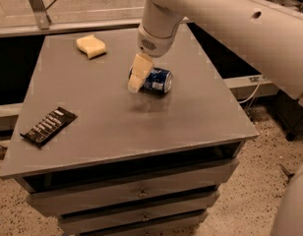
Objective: Place pepsi can upright
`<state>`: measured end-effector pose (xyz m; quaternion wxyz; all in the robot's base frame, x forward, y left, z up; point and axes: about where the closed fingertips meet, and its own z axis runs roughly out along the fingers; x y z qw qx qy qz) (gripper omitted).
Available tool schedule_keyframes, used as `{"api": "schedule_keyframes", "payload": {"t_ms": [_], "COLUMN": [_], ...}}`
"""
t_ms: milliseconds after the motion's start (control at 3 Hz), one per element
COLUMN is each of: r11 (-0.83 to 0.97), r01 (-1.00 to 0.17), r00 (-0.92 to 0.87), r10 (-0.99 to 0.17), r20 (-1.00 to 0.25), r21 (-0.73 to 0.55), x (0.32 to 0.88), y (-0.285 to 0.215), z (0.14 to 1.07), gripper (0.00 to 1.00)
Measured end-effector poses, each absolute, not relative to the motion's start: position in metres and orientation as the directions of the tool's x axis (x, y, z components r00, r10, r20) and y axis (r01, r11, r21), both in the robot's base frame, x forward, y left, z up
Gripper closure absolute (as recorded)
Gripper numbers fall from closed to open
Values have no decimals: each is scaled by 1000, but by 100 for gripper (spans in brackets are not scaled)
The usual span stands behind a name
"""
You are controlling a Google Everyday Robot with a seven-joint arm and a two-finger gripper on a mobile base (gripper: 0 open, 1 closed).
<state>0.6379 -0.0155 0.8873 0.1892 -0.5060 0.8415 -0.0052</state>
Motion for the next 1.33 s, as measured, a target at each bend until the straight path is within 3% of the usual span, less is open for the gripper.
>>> {"api": "schedule_keyframes", "payload": {"t_ms": [333, 667, 1000, 1333], "r11": [495, 497, 501, 495], "r01": [-854, -856, -858, -863], "r00": [-437, -447, -456, -416], "r10": [-850, -849, -845, -808], "r20": [-295, -282, -280, -417], "r21": [-160, -139, -115, -99], "x": [652, 657, 658, 654], "y": [-2, 4, 8, 8], "z": [863, 850, 844, 883], "gripper": [3, 26, 57, 88]}}
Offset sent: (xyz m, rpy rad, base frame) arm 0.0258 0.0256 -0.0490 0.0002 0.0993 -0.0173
